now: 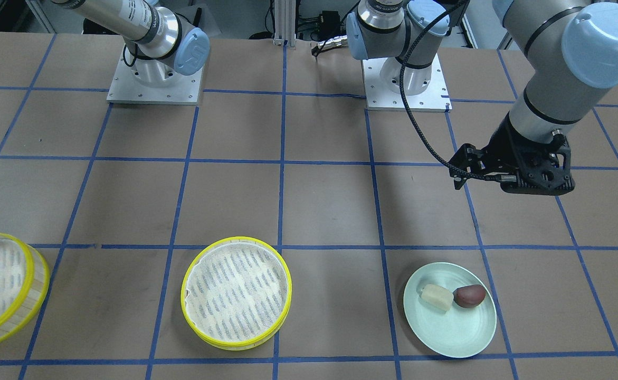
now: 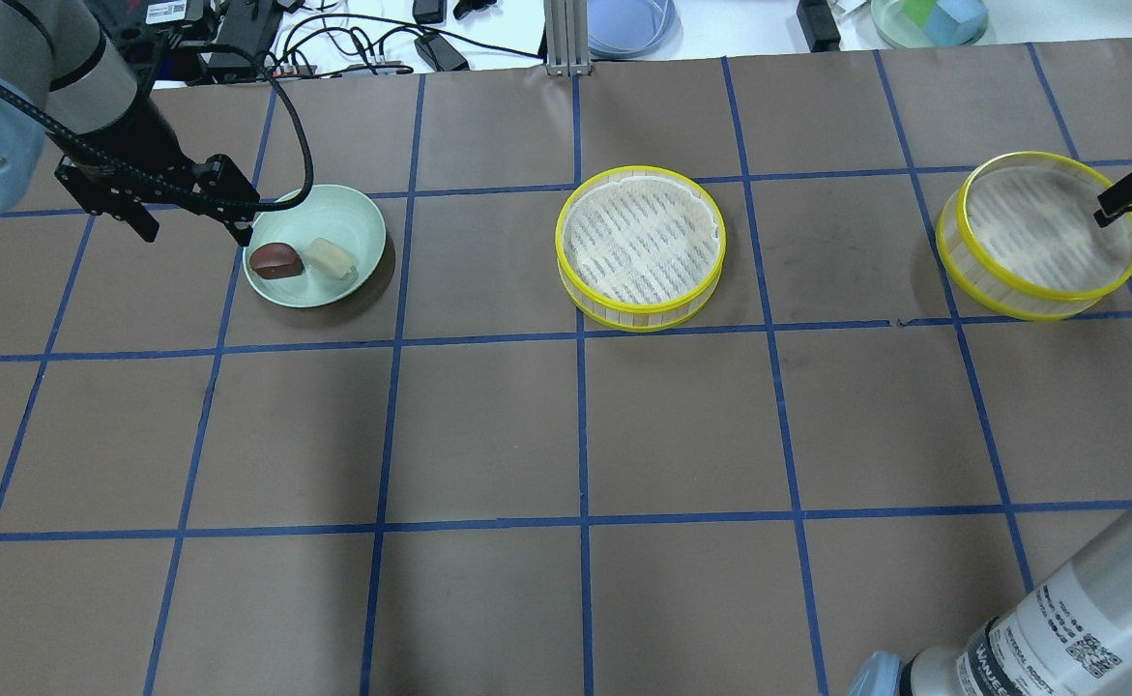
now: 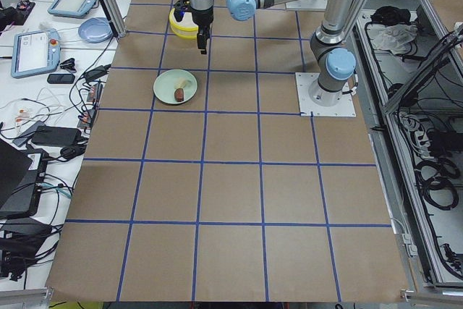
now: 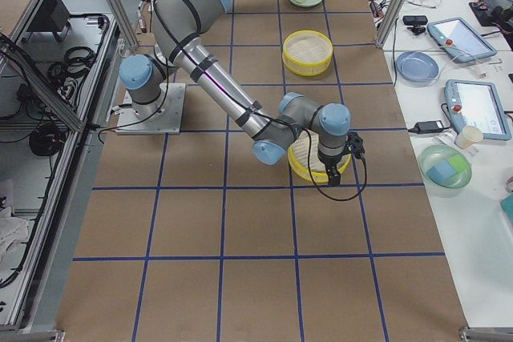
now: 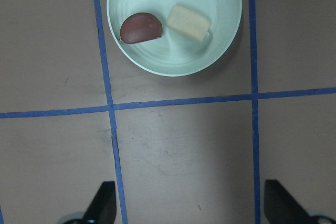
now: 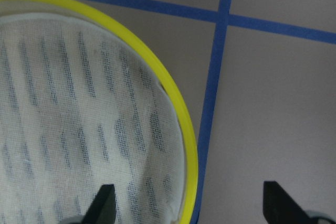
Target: Stack buns with steamer
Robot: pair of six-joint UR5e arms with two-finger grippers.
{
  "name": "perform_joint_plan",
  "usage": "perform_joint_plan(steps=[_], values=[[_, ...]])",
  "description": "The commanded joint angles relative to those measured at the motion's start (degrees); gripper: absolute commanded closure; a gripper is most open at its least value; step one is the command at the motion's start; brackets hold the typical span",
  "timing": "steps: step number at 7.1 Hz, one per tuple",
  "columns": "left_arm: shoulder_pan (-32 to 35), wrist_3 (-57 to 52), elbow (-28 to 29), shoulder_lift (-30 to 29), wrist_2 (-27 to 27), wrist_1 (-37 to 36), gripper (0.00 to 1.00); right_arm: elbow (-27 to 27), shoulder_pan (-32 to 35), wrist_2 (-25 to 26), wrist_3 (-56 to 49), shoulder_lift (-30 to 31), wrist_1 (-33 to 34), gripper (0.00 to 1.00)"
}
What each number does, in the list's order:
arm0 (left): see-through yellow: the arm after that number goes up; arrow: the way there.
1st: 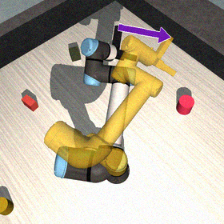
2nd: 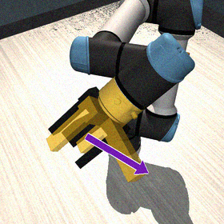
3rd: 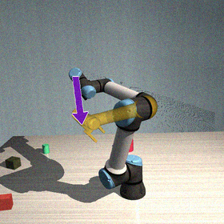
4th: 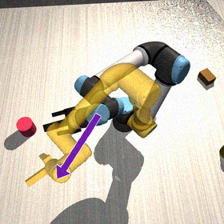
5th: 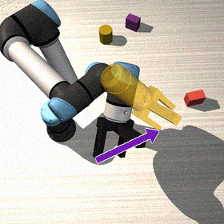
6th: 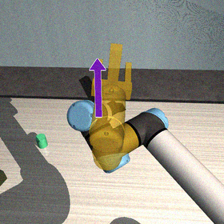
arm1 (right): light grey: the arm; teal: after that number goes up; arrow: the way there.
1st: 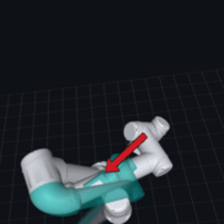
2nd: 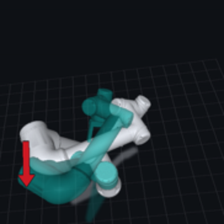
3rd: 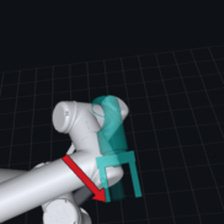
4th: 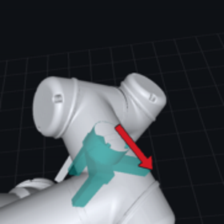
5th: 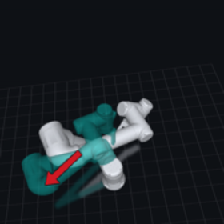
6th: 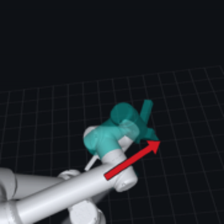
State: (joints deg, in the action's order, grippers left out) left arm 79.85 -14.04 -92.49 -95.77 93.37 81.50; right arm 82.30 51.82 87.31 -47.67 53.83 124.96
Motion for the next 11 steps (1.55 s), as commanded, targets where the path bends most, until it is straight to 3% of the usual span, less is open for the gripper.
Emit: perform_joint_plan(steps=[1, 3, 6, 8, 9, 11], values=[[0.04, 0.50, -0.14, -0.29, 0.06, -0.03, 0.00, 0.15, -0.49, 0.93, -0.05, -0.92, -1.03, 0.08], [0.04, 3.21, -0.67, -0.99, -0.03, 0.23, 0.00, 0.23, -0.58, 1.72, 0.03, -0.92, -1.12, 0.52], [0.04, 2.61, -1.02, -3.80, 0.06, -0.64, 0.00, 0.32, -0.49, 1.72, 0.12, -1.01, -0.95, 0.81], [-0.05, 1.74, -0.94, -6.17, 0.06, -1.43, 0.00, 0.32, -0.49, 1.72, -0.14, -0.92, -0.95, 0.95], [-0.05, -0.79, -0.94, -8.10, -0.03, -6.83, 0.00, 0.32, -0.49, 1.64, 0.03, -0.48, -0.95, 1.00], [0.04, -1.52, -1.02, -12.75, -0.12, -13.20, 0.00, 0.23, -0.49, 1.64, 0.56, -0.04, -1.03, 1.00]])
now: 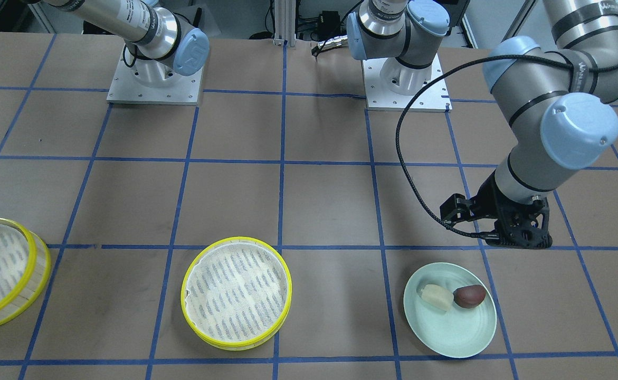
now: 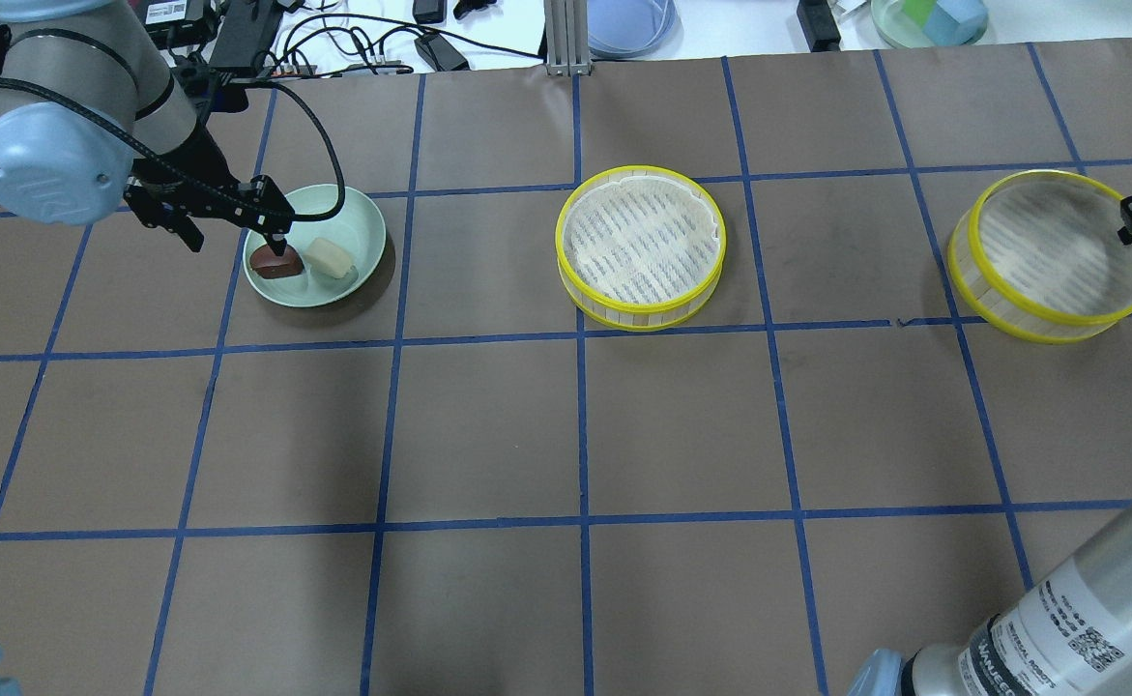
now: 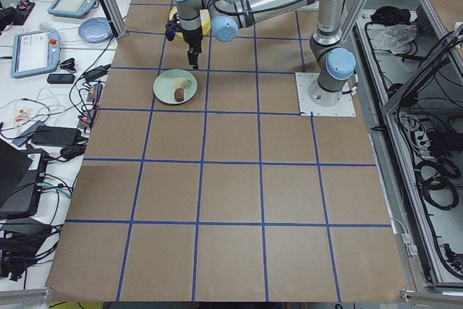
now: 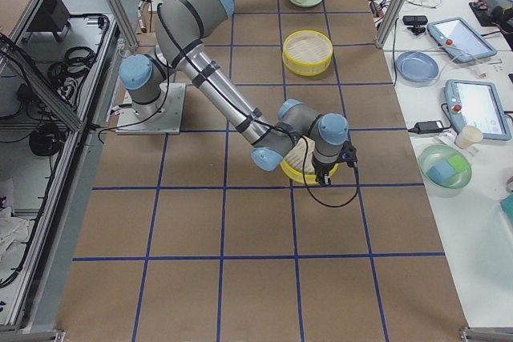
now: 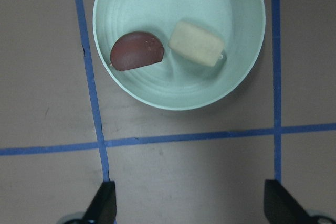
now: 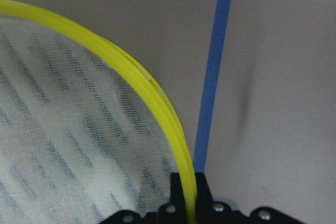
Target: Stack buns with steamer
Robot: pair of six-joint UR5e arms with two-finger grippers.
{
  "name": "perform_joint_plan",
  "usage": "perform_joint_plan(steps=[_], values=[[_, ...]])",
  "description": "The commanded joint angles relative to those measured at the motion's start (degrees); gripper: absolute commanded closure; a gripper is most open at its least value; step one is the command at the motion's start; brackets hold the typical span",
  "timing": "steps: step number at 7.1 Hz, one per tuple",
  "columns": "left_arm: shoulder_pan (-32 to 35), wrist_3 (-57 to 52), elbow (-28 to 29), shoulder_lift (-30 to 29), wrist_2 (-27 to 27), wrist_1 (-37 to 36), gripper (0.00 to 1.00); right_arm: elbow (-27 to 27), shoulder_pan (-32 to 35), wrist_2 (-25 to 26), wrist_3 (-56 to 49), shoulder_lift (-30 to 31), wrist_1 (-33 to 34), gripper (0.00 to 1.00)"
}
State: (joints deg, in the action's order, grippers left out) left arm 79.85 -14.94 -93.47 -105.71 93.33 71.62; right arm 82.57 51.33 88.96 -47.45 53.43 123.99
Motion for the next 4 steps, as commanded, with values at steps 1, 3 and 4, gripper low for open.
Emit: perform_joint_plan(steps=[1, 3, 4], values=[[0.04, -4.88, -0.04, -5.45, -5.73, -6.03, 0.00, -0.04, 0.09, -0.01, 0.77, 0.62, -0.15, 1.00], [0.04, -10.09, -0.04, -9.41, -7.28, -11.30, 0.00, -0.13, 0.61, 0.08, 3.31, 2.28, -0.76, 1.00], [0.04, -16.12, -0.04, -11.52, -7.46, -14.63, 0.00, -0.13, 0.70, 0.08, 3.41, 2.64, -1.03, 1.00]])
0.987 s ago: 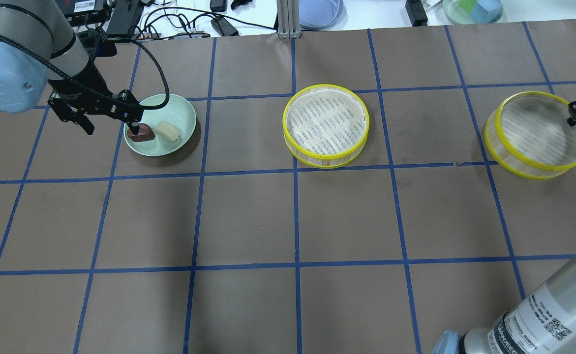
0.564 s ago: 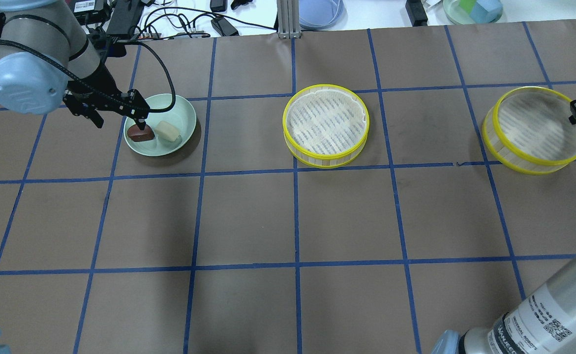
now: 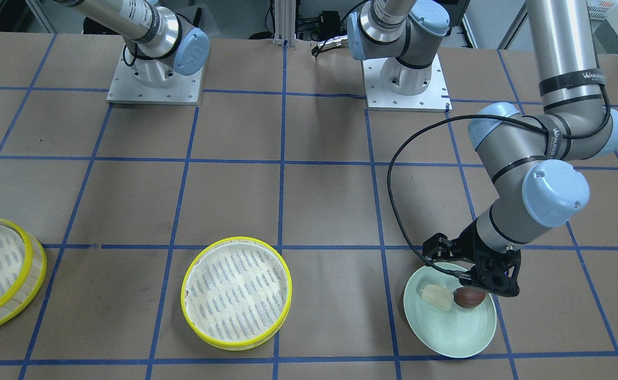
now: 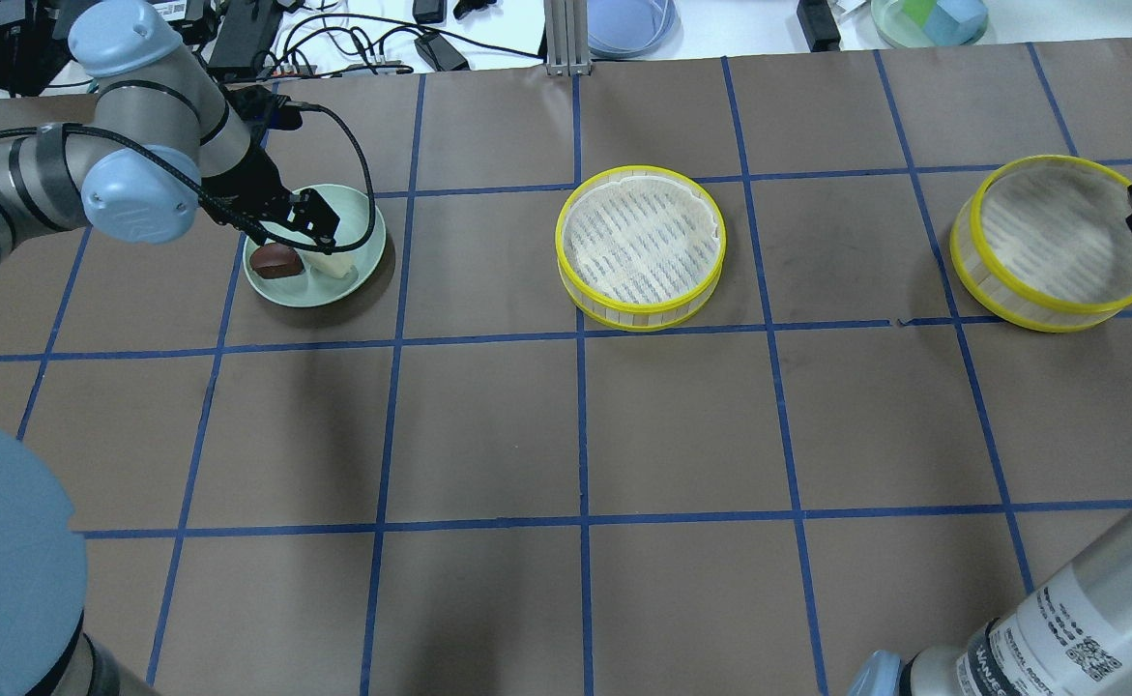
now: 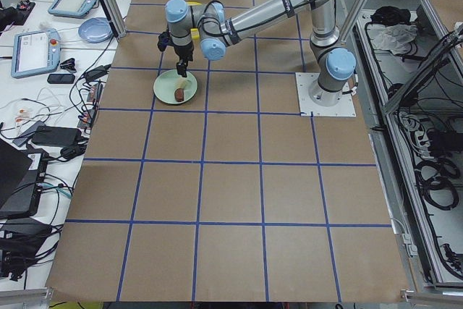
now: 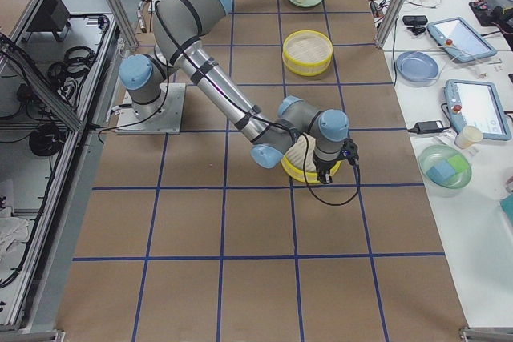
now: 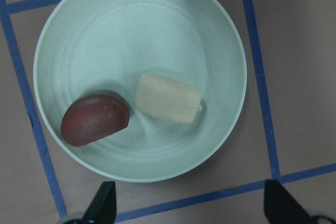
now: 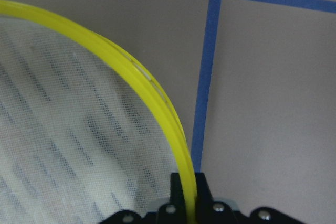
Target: Stack buns with steamer
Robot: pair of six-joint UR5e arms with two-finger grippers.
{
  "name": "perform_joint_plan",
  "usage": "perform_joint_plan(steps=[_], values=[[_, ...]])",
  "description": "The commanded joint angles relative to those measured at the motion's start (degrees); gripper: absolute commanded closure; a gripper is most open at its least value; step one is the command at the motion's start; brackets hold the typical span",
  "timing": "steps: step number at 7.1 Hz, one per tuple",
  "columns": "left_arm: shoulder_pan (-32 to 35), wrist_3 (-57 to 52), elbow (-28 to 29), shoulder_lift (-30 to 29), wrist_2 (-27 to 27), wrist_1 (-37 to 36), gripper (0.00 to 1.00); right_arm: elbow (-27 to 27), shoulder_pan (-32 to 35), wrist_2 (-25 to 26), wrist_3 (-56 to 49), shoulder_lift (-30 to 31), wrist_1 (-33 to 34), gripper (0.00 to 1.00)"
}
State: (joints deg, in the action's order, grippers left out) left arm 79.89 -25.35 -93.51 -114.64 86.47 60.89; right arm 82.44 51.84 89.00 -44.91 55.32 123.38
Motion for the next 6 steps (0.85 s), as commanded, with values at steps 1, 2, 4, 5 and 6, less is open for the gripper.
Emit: perform_joint_plan(steps=[1, 2, 4, 5, 6], values=[[0.00, -8.02, 0.00, -4.26, -0.69, -6.81, 0.00, 0.09, 0.19, 0.04, 0.88, 1.36, -0.50, 1.00], [0.00, -8.22, 0.08, -5.58, -0.78, -7.62, 0.00, 0.09, 0.19, 0.04, 1.75, 2.06, -2.51, 1.00], [0.00, -8.48, 0.09, -7.34, -0.69, -8.24, 0.05, 0.18, 0.19, 0.04, 1.93, 2.60, -3.49, 1.00], [0.00, -8.48, 0.09, -7.79, -0.61, -8.25, 0.26, 0.18, 0.19, -0.05, 2.02, 2.60, -3.49, 1.00], [0.00, -8.48, 0.09, -8.40, -0.08, -8.16, 0.48, 0.26, 0.28, -0.05, 2.28, 2.68, -3.49, 1.00]])
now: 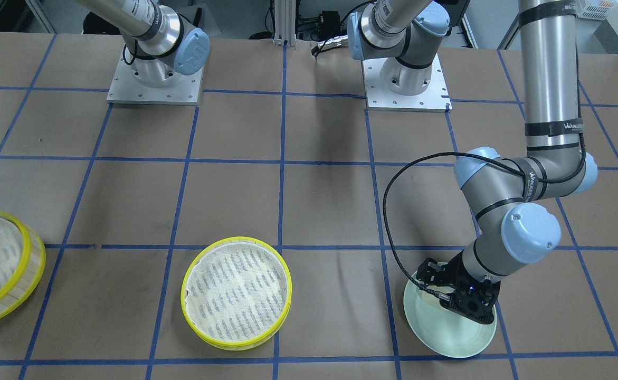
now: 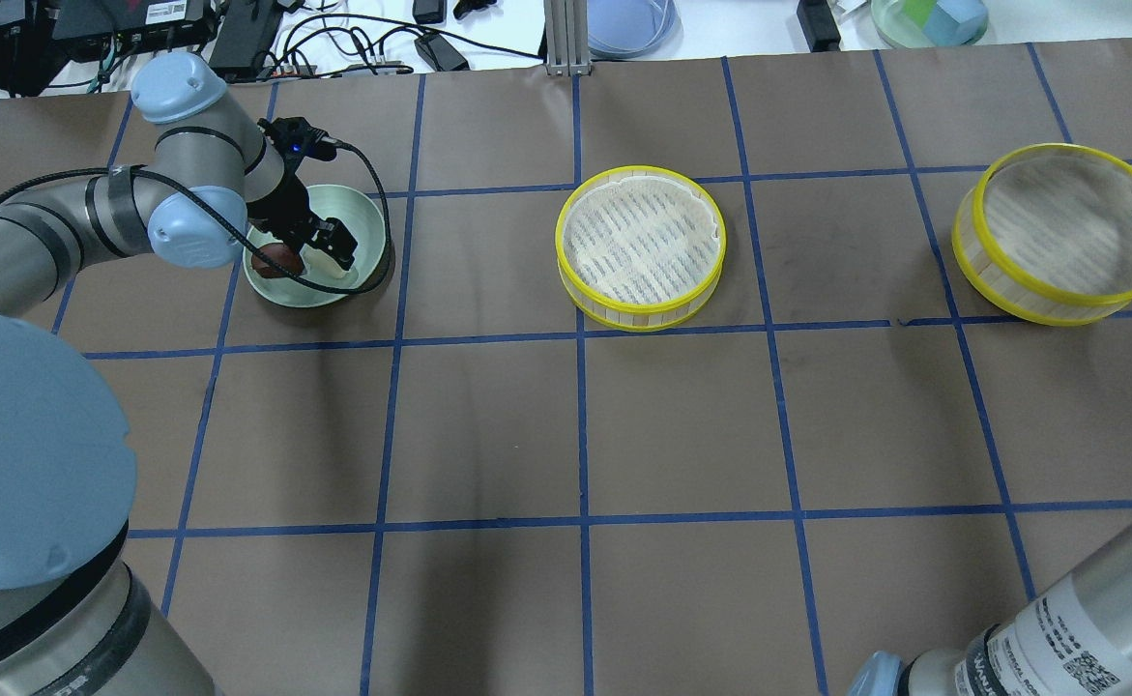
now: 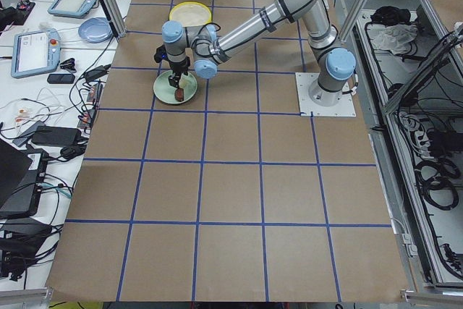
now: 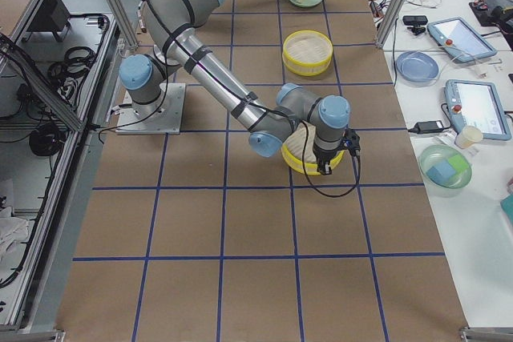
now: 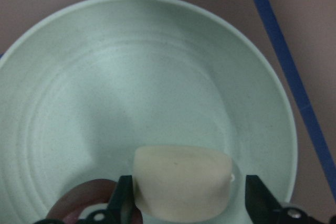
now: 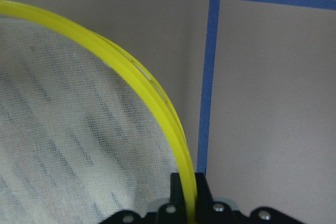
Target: Stack buns with steamer
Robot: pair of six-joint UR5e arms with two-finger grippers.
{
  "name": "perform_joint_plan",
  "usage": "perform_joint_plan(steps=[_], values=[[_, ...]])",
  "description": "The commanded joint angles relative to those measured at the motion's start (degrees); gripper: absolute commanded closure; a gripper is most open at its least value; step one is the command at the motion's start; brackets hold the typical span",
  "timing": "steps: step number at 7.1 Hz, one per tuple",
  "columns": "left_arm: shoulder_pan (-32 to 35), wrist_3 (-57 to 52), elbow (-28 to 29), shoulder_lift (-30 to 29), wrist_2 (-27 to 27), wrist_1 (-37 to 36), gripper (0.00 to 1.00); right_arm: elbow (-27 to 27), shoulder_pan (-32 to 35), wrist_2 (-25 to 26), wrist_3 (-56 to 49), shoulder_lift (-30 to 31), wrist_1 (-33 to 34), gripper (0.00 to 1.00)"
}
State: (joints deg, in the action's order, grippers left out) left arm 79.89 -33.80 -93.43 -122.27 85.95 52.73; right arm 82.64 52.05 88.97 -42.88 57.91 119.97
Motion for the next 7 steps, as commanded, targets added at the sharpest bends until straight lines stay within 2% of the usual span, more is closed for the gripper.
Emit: perform_joint_plan(steps=[1, 4, 5, 6, 7], values=[[0.00, -0.13, 0.17, -0.95, 0.53, 0.00, 0.99, 0.07, 0.50, -0.03, 0.69, 0.09, -0.09, 1.00], [0.17, 0.92, 1.40, 1.85, 0.36, -0.09, 1.00, 0.07, 1.21, 0.15, 0.95, 0.88, -0.09, 1.00], [1.31, 6.23, 2.54, 3.34, -0.34, -0.17, 1.00, 0.07, 1.55, 0.23, 1.65, 1.49, -1.13, 1.00], [4.45, 16.47, 3.77, 3.88, -2.52, -0.35, 1.00, 0.07, 2.69, 1.71, 3.22, 2.98, -1.75, 1.00], [9.01, 28.40, 4.39, 4.49, -3.59, -4.79, 1.00, 0.07, 3.31, 1.99, 3.85, 3.69, -2.11, 1.00]])
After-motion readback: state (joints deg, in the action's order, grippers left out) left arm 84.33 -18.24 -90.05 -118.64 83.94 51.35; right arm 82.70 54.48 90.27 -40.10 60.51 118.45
